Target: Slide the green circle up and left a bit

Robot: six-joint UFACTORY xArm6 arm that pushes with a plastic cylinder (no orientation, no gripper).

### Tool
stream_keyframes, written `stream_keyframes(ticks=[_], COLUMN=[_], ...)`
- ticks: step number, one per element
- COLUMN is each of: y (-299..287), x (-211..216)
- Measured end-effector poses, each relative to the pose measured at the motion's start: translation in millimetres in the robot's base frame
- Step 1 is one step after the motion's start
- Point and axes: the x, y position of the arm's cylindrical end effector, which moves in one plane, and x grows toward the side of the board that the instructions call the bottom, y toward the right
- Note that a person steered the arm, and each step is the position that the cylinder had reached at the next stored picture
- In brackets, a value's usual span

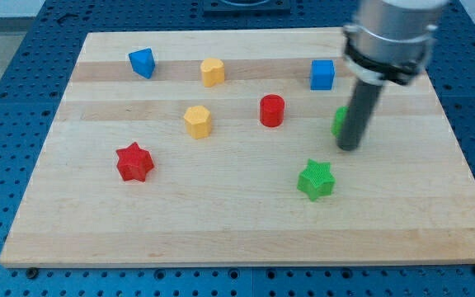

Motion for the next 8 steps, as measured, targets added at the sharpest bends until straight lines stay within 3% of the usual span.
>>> stream_keyframes(ticks=[1,3,6,8], y=[-5.1,37.6,38.6,38.8], x=[-24.6,16.7,-61.0,-61.8])
